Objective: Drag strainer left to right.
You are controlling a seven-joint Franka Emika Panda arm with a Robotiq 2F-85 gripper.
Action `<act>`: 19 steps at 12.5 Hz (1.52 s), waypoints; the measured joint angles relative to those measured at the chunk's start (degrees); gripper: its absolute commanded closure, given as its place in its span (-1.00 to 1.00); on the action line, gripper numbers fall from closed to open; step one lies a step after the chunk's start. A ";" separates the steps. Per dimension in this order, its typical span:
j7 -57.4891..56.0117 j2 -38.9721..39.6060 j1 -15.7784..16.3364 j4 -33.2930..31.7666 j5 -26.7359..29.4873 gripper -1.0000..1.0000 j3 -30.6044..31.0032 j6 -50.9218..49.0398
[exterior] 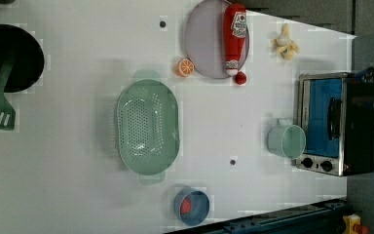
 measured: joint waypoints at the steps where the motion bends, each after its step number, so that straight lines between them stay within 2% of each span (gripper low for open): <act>1: 0.32 -5.21 -0.03 -5.93 -0.93 -0.59 -0.60 -6.10; 3: 0.32 -17.16 -0.71 -13.65 -1.11 -0.99 -2.13 -14.37; 5: 0.32 -25.16 -0.87 -12.20 -1.13 -1.00 -2.54 -13.72; 8: 0.73 -26.45 -0.64 -6.83 0.94 -1.00 2.74 -9.89; 11: 7.37 -19.91 0.47 -8.11 0.09 -1.00 11.32 -5.10; 13: 15.46 -12.44 1.86 -9.62 0.28 -1.00 18.13 -2.86; 15: 25.81 -4.23 2.19 -11.58 -0.33 -1.00 26.02 3.60; 17: 35.41 3.00 4.45 -13.88 0.21 -1.00 30.82 9.58; 19: 44.78 5.60 5.74 -17.68 0.40 -1.00 34.03 16.14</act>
